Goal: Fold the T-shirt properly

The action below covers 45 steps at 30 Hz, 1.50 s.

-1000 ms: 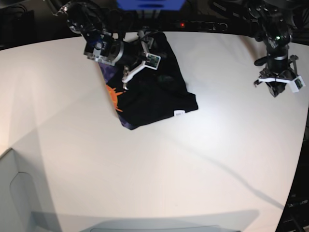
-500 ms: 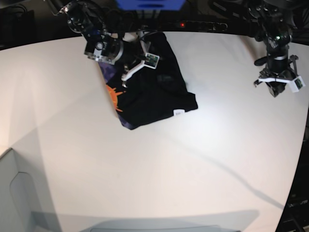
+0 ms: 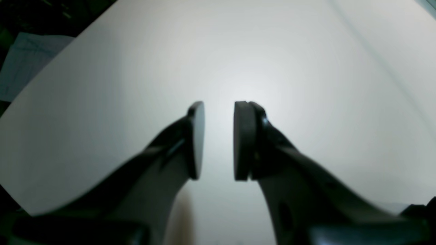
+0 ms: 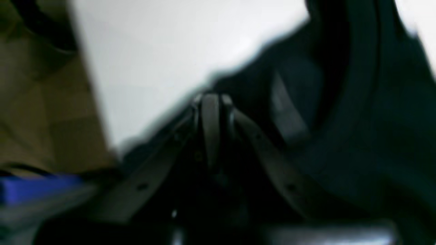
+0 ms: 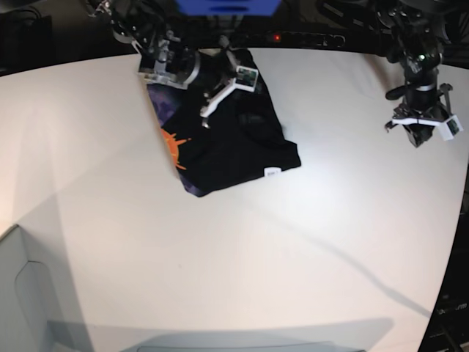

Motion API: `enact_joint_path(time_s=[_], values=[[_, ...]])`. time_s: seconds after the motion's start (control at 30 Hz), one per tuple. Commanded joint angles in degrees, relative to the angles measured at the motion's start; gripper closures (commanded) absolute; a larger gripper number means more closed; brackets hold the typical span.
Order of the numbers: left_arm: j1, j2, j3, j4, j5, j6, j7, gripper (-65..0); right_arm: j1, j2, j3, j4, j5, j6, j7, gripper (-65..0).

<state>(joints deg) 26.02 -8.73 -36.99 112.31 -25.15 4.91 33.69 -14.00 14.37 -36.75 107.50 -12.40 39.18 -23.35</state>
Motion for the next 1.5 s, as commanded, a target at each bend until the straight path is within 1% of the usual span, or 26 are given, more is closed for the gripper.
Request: enact_joint_path(time_s=[0.0, 0.2, 0.27, 0.33, 0.43, 0.5, 0.57, 0.67, 0.73, 0.8, 1.3, 1.37, 1.4, 1.47], values=[[0.05, -0.72, -0.41, 1.31, 0.14, -0.03, -1.21, -14.4, 0.07, -0.17, -0.48, 1.82, 0.76, 0.82, 1.24, 0.0], [0.57, -0.72, -0.41, 1.31, 0.14, -0.03, -1.21, -14.4, -0.81, 0.18, -4.26, 1.99, 0.76, 0.82, 1.24, 0.0], [0.84, -0.72, -0.41, 1.31, 0.14, -0.03, -1.21, -14.4, -0.81, 0.18, -4.26, 1.99, 0.67, 0.82, 1.24, 0.0], [0.84, -0.72, -0.41, 1.31, 0.14, -0.03, -1.21, -14.4, -0.64, 0.18, -4.26, 1.99, -0.65, 0.82, 1.24, 0.0], [0.84, -0.72, -0.41, 1.31, 0.14, -0.03, -1.21, -14.4, -0.46, -0.17, -4.26, 1.99, -4.61, 0.82, 1.16, -1.0], [0.84, -0.72, -0.41, 1.31, 0.14, -0.03, -1.21, -14.4, -0.46, -0.17, -4.35, 2.17, -7.24, 0.82, 1.16, -6.2], [0.84, -0.72, -0.41, 1.31, 0.14, -0.03, -1.21, -14.4, -0.46, -0.26, -4.35, 2.25, -9.35, 0.82, 1.24, -14.0], [0.84, -0.72, -0.41, 1.40, 0.14, -0.03, -1.21, -14.4, 0.86, -0.35, -4.26, 2.43, -9.53, 0.82, 1.24, -24.7], [0.84, -0.72, -0.41, 1.40, 0.14, -0.03, -1.21, -14.4, 1.38, -0.35, -4.17, 2.43, -9.53, 0.82, 1.24, -29.6], [0.84, -0.72, -0.41, 1.40, 0.14, -0.03, -1.21, -14.4, 2.09, -0.35, -4.17, 2.43, -9.53, 0.82, 1.24, -32.0], [1.54, -0.72, -0.41, 1.40, 0.14, -0.03, -1.21, -14.4, 5.08, 0.00, -4.17, -3.46, -9.44, 0.82, 1.24, -31.7], [1.45, -0.72, -0.41, 1.40, 0.14, -0.03, -1.21, -14.4, 5.08, 0.09, -4.17, -3.64, -9.44, 0.82, 1.24, -29.4], [1.45, -0.72, -0.41, 1.40, 0.14, -0.03, -1.21, -14.4, 5.08, 0.09, -4.17, -3.72, -9.35, 0.82, 1.24, -26.9], [1.36, -0.72, -0.41, 1.40, 0.14, -0.03, -1.21, -14.4, 4.99, 0.18, -4.17, -3.72, -9.35, 0.82, 1.24, -19.0]])
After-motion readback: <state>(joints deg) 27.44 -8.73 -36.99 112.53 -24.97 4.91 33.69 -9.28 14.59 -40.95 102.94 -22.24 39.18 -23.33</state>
